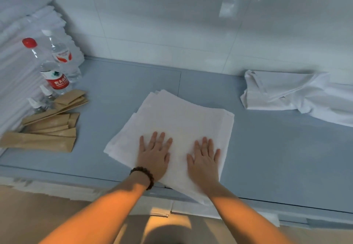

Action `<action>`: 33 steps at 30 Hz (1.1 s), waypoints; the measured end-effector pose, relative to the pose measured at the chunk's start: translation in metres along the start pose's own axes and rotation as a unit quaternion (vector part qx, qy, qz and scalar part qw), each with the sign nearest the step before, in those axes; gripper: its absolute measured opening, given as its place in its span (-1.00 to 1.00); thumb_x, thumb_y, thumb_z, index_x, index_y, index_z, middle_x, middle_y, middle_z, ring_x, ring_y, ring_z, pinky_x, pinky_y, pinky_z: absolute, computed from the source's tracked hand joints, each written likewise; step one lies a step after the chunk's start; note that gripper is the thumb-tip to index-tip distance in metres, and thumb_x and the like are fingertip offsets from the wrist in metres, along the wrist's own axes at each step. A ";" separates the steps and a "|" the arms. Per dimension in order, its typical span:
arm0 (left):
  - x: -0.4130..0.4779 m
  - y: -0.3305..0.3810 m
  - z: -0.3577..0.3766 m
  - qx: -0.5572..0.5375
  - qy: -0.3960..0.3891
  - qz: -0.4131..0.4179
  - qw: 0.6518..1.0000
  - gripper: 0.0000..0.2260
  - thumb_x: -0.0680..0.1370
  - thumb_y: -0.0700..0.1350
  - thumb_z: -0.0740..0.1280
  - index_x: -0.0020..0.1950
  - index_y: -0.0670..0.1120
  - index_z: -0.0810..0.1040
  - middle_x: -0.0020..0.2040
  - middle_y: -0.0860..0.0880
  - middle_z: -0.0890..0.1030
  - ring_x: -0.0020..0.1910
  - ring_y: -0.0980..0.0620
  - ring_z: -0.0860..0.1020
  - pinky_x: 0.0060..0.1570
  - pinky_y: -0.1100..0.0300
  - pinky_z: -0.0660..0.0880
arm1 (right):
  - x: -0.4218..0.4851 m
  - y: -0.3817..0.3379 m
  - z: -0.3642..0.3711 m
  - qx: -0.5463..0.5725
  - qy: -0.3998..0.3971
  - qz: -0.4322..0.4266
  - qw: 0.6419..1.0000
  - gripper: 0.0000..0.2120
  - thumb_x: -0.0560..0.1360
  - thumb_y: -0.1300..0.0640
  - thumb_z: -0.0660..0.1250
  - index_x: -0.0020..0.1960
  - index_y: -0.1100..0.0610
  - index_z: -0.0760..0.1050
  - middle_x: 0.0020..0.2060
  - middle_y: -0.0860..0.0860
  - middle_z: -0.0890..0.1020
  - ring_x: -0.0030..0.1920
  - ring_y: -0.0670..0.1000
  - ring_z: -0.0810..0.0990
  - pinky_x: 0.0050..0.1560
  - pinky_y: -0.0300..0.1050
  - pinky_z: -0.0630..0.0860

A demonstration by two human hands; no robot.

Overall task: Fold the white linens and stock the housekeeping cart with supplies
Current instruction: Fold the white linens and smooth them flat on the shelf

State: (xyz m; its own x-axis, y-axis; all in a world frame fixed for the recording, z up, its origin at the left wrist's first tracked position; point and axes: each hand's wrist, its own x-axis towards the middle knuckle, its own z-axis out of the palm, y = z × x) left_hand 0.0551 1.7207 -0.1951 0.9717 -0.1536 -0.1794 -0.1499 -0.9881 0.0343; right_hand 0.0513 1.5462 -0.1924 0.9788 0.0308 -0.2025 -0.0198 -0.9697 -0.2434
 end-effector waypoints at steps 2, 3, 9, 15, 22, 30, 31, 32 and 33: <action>0.000 0.015 -0.004 -0.024 -0.013 -0.086 0.996 -0.50 0.64 0.00 -0.05 0.58 -0.04 -0.03 0.58 -0.14 -0.07 0.54 -0.20 -0.15 0.39 -0.32 -0.27 | -0.011 -0.012 0.004 0.019 -0.021 -0.001 1.000 -0.44 0.63 -0.02 -0.02 0.56 0.15 -0.06 0.55 0.11 -0.19 0.52 0.13 -0.30 0.44 0.12 -0.36; -0.003 0.029 -0.003 -0.038 -0.017 -0.100 0.994 -0.49 0.63 0.00 -0.04 0.57 -0.09 -0.02 0.58 -0.18 -0.07 0.54 -0.21 -0.16 0.39 -0.31 -0.27 | -0.016 -0.015 0.006 0.022 -0.030 -0.016 0.999 -0.45 0.63 0.02 -0.01 0.56 0.15 -0.04 0.54 0.12 -0.18 0.53 0.14 -0.28 0.45 0.11 -0.35; -0.020 0.077 0.013 -0.083 0.007 -0.102 0.991 -0.34 0.58 0.21 -0.16 0.57 -0.14 -0.11 0.56 -0.22 -0.15 0.53 -0.20 -0.21 0.36 -0.27 -0.38 | -0.004 0.041 -0.013 -0.102 0.064 -0.274 0.954 -0.53 0.56 0.03 0.16 0.43 0.15 0.37 0.44 0.06 0.34 0.47 0.11 0.26 0.49 0.10 0.06; -0.017 0.077 0.020 -0.074 -0.003 -0.098 0.992 -0.11 0.39 0.41 -0.31 0.56 -0.15 -0.18 0.56 -0.20 -0.20 0.51 -0.21 -0.29 0.32 -0.32 -0.43 | 0.079 0.097 -0.031 -0.169 -0.031 -0.129 0.977 -0.48 0.64 -0.10 -0.19 0.54 -0.05 -0.26 0.55 -0.08 -0.18 0.54 -0.03 -0.23 0.50 0.07 -0.28; -0.041 0.101 0.015 -0.046 -0.018 -0.056 0.997 -0.03 0.34 0.47 -0.32 0.56 -0.17 -0.14 0.56 -0.21 -0.19 0.51 -0.24 -0.28 0.26 -0.39 -0.47 | 0.084 0.087 -0.045 -0.194 -0.005 -0.046 0.980 -0.45 0.64 -0.07 -0.17 0.56 0.12 -0.15 0.56 0.03 -0.15 0.54 0.04 -0.25 0.48 0.12 -0.30; -0.060 0.126 0.021 -0.012 -0.024 -0.010 1.000 -0.19 0.48 0.32 -0.15 0.49 -0.21 -0.30 0.53 -0.26 -0.26 0.49 -0.28 -0.31 0.29 -0.38 -0.44 | 0.024 0.048 -0.013 -0.035 -0.046 -0.043 0.997 -0.46 0.66 -0.06 -0.13 0.56 0.09 -0.17 0.55 0.01 -0.18 0.53 0.06 -0.27 0.47 0.07 -0.31; -0.061 0.126 0.022 -0.014 -0.025 0.000 1.000 -0.19 0.47 0.31 -0.16 0.51 -0.21 -0.27 0.53 -0.27 -0.23 0.49 -0.28 -0.31 0.29 -0.37 -0.45 | 0.023 0.049 -0.011 -0.041 -0.035 -0.042 0.998 -0.46 0.65 -0.07 -0.13 0.56 0.09 -0.17 0.55 0.00 -0.17 0.53 0.06 -0.27 0.48 0.08 -0.31; -0.062 0.123 0.022 -0.018 -0.025 0.010 0.999 -0.19 0.46 0.32 -0.19 0.53 -0.20 -0.23 0.54 -0.26 -0.20 0.50 -0.26 -0.31 0.30 -0.34 -0.45 | 0.021 0.049 -0.010 -0.047 -0.026 -0.039 0.998 -0.45 0.65 -0.08 -0.13 0.56 0.08 -0.17 0.55 0.00 -0.16 0.53 0.06 -0.26 0.48 0.09 -0.31; -0.062 0.117 0.023 -0.021 -0.021 0.018 0.999 -0.20 0.46 0.33 -0.23 0.55 -0.15 -0.19 0.56 -0.22 -0.17 0.50 -0.21 -0.32 0.31 -0.31 -0.46 | 0.020 0.048 -0.009 -0.053 -0.019 -0.036 0.998 -0.45 0.65 -0.09 -0.13 0.56 0.08 -0.16 0.56 -0.01 -0.15 0.54 0.06 -0.25 0.49 0.09 -0.30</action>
State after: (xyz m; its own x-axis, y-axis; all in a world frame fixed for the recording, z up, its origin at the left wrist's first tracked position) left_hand -0.0270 1.6149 -0.2029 0.9571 -0.1905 -0.2182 -0.1762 -0.9808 0.0834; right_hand 0.0720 1.4983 -0.2001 0.9683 0.1088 -0.2247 0.0739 -0.9846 -0.1582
